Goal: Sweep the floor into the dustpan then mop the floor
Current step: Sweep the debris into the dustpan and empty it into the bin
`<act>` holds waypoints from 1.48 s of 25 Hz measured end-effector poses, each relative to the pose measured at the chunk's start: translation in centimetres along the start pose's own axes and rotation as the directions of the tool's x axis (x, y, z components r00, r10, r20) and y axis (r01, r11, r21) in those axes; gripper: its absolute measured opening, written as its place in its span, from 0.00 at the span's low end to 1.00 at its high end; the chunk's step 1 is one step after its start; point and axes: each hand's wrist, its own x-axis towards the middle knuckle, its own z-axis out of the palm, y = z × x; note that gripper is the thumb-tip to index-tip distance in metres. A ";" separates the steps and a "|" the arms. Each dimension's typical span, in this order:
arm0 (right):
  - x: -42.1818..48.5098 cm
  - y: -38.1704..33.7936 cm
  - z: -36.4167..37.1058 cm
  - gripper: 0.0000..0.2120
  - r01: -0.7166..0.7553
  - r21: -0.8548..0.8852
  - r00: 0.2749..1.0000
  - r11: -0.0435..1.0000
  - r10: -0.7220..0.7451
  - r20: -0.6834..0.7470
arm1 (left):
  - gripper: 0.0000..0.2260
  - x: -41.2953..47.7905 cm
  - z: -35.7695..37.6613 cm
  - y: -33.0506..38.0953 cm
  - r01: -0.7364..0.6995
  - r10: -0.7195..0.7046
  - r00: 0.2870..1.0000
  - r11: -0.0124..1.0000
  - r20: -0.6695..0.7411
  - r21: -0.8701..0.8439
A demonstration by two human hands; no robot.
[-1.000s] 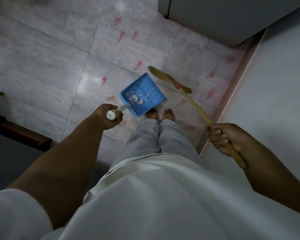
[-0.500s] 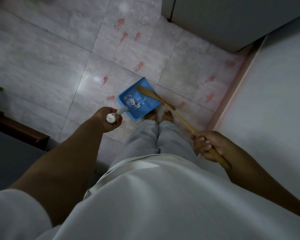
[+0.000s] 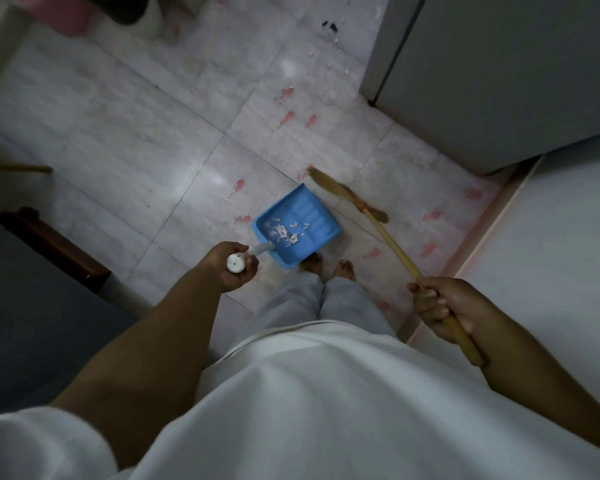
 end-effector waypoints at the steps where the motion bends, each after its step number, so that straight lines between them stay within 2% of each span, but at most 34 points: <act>1: 0.0 -0.5 0.8 0.12 0.008 -0.005 1.000 1.000 -0.008 0.007 | 0.16 -0.4 -0.5 0.0 -0.007 0.007 1.000 1.000 0.006 -0.023; 7: -1.0 -3.0 7.4 0.13 0.046 -0.103 0.999 0.994 -0.043 0.025 | 0.13 -2.5 -2.7 1.6 -0.020 0.029 0.996 0.995 0.081 -0.100; 16: -2.3 -7.7 14.8 0.15 0.114 -0.122 0.992 0.986 -0.107 0.059 | 0.14 -4.2 -2.5 7.5 -0.096 0.114 0.988 0.980 0.099 -0.173; 21: -1.9 -15.3 18.5 0.16 0.122 -0.180 0.991 0.976 -0.111 0.069 | 0.14 -3.6 -0.5 12.2 -0.107 0.132 0.988 0.963 0.086 -0.249; 28: -1.8 -28.6 23.8 0.16 0.075 -0.278 0.996 0.958 -0.058 0.069 | 0.12 -4.2 6.7 19.7 -0.128 0.137 0.991 0.917 -0.003 -0.379; 31: -1.8 -33.4 26.3 0.16 0.087 -0.346 0.994 0.934 -0.058 0.095 | 0.11 -4.9 9.2 22.9 -0.164 0.189 0.982 0.878 0.010 -0.450; 34: -1.9 -36.5 28.4 0.16 0.073 -0.414 0.996 0.907 -0.045 0.078 | 0.10 -5.3 11.0 24.9 -0.148 0.182 0.983 0.846 0.016 -0.512; 37: -2.0 -39.1 30.3 0.15 0.102 -0.411 0.992 0.906 -0.065 0.104 | 0.12 -5.8 11.8 27.3 -0.148 0.212 0.976 0.814 0.051 -0.561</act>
